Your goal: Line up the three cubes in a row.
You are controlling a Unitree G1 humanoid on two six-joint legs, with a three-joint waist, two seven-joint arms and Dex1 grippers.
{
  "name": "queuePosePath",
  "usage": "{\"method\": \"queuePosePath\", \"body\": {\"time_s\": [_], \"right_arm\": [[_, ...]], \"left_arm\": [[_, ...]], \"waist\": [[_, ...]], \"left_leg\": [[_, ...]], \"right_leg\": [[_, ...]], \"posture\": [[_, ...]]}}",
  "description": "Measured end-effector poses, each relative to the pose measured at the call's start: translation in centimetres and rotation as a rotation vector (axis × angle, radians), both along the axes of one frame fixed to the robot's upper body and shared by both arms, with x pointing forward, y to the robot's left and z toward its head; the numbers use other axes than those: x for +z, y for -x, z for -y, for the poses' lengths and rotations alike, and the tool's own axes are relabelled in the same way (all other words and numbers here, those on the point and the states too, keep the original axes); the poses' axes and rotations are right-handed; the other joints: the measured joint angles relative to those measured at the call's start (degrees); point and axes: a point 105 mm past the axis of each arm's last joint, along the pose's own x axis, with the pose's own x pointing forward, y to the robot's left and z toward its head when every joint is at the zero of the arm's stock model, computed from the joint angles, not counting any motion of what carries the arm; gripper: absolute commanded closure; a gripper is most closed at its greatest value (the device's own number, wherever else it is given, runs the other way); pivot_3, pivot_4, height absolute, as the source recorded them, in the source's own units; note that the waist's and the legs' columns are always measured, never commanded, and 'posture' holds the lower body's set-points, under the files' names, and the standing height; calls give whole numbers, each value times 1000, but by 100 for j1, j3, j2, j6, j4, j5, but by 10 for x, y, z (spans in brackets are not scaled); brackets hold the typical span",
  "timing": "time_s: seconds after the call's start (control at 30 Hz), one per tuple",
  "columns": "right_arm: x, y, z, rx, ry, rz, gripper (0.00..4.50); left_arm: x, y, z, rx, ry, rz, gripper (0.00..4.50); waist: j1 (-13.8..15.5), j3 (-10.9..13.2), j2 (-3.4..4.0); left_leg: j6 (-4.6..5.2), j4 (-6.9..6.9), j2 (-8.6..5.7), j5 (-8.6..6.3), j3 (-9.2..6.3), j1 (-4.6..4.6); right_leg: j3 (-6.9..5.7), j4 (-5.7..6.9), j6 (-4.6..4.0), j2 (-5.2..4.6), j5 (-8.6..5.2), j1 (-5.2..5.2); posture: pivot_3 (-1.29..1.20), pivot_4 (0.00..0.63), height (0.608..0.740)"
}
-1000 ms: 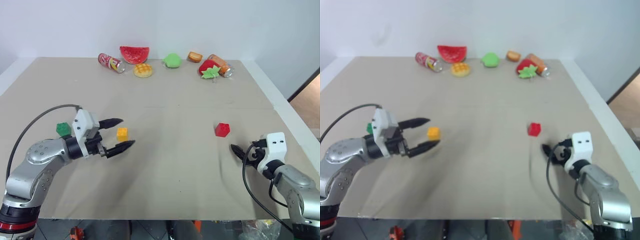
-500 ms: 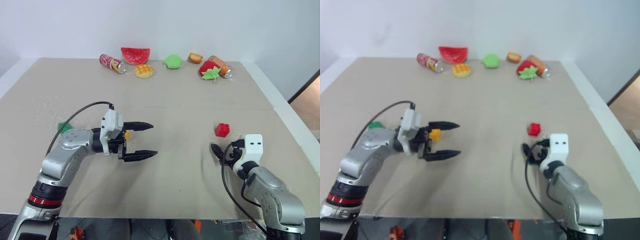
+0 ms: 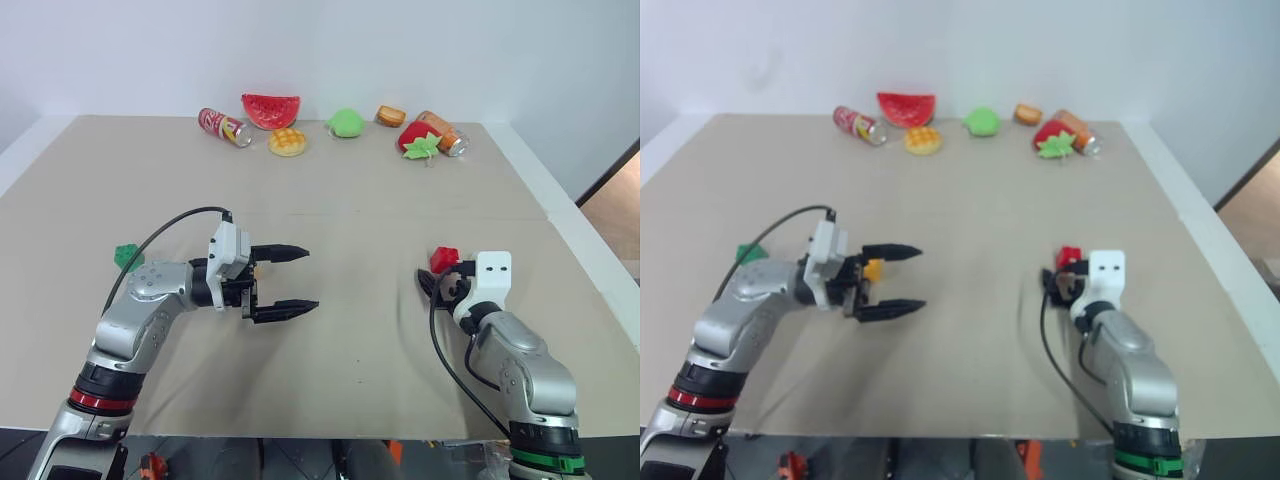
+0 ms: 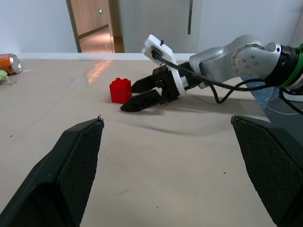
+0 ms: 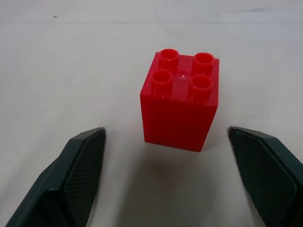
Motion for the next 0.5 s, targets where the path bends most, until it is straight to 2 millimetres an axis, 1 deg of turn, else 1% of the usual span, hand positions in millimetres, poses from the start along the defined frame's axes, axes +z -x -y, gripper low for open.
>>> {"method": "queuePosePath", "body": {"time_s": [0.2,0.23,0.27,0.33,0.37,0.43,0.5], "right_arm": [[-3,-9,2,-10,5,9,174],[-3,-10,2,-11,6,12,723],[-3,-12,3,-13,6,15,964],[-3,-17,4,-19,3,19,1699],[-3,-18,5,-23,2,21,1968],[-3,-21,6,-29,0,27,2752],[-2,-24,7,-31,2,32,3277]], "left_arm": [[-6,0,-2,37,14,-24,38],[-6,1,-2,43,16,-26,0],[-6,1,-2,47,18,-25,0],[-6,2,-2,60,22,-21,0],[-5,2,-3,67,24,-20,0],[-6,2,-5,89,30,-25,0],[-7,2,-6,107,34,-34,0]], "waist": [[-10,0,-1],[-10,0,-1],[-10,0,-1],[-16,0,-1],[-17,0,-1],[-20,0,-1],[-29,0,-1]], "left_leg": [[5,4,-1,3,1,33],[5,4,-1,3,1,39],[5,4,-1,3,1,40],[6,5,-2,4,2,42],[7,4,-2,5,1,41],[8,4,-2,5,1,42],[8,4,-1,5,1,42]], "right_leg": [[3,-1,-1,0,5,36],[3,-1,-1,-1,5,42],[4,-1,-2,-1,5,43],[7,-2,-7,0,8,43],[7,-2,-7,0,8,44],[7,-2,-7,1,8,44],[7,-2,-7,1,8,44]], "posture": [[0,150,740],[0,150,740],[0,150,740],[0,150,740],[0,150,740],[0,150,740],[0,150,740]]}}
